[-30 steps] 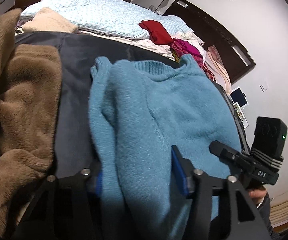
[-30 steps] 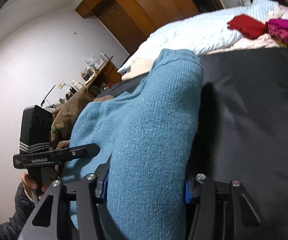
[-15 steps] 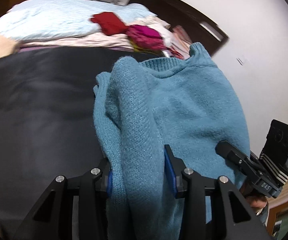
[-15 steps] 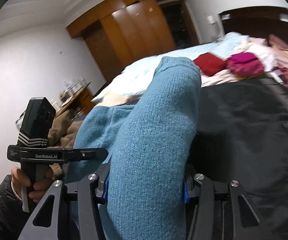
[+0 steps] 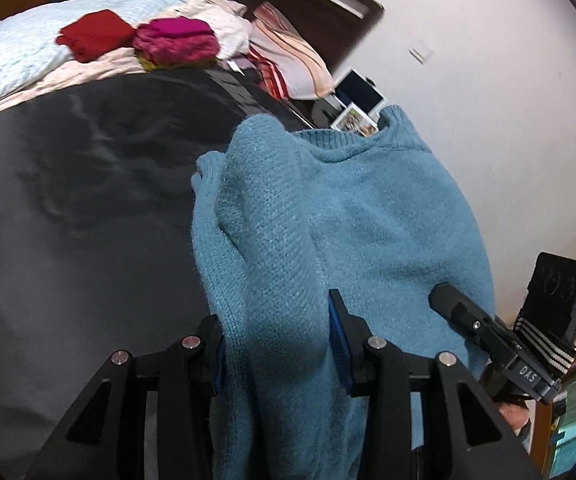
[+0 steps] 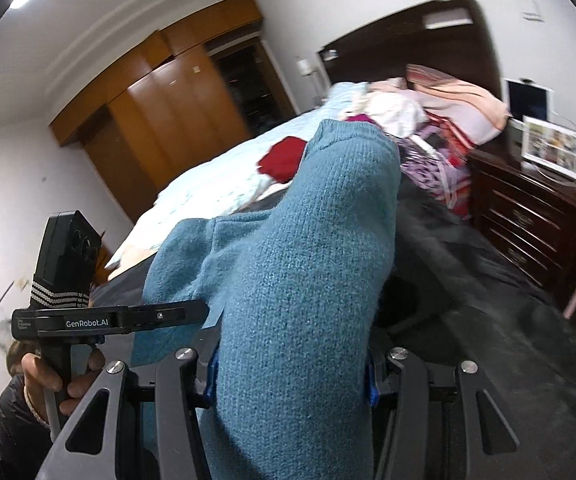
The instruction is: Fold clothes
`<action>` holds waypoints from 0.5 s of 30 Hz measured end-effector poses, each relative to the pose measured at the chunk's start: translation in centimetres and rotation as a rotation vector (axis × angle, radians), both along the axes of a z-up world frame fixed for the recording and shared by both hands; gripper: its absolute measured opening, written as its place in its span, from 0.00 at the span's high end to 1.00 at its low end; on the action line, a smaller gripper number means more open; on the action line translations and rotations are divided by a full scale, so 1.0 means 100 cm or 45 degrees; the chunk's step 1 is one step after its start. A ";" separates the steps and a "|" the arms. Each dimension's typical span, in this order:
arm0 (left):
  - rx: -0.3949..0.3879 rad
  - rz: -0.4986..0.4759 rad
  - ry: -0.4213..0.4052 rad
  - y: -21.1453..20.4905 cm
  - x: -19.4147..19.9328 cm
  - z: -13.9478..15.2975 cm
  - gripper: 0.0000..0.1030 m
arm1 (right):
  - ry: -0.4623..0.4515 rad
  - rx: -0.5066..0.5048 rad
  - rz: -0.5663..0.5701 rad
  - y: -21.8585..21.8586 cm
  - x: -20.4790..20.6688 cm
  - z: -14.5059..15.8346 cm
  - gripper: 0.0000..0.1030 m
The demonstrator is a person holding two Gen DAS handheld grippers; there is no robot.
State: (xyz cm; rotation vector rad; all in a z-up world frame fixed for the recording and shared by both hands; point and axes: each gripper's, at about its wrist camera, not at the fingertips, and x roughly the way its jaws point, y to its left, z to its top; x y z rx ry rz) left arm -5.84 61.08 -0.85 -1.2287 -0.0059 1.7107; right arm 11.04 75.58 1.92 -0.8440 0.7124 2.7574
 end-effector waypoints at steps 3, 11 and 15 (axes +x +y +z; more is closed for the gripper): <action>-0.031 -0.015 0.016 0.012 0.005 -0.006 0.57 | -0.015 -0.029 -0.022 0.009 0.008 -0.005 0.48; -0.134 0.055 0.096 0.001 -0.001 -0.010 0.32 | -0.110 -0.093 -0.064 0.035 0.015 -0.029 0.29; -0.206 0.103 0.258 -0.010 0.011 -0.001 0.25 | -0.131 0.119 -0.171 0.027 0.030 -0.013 0.20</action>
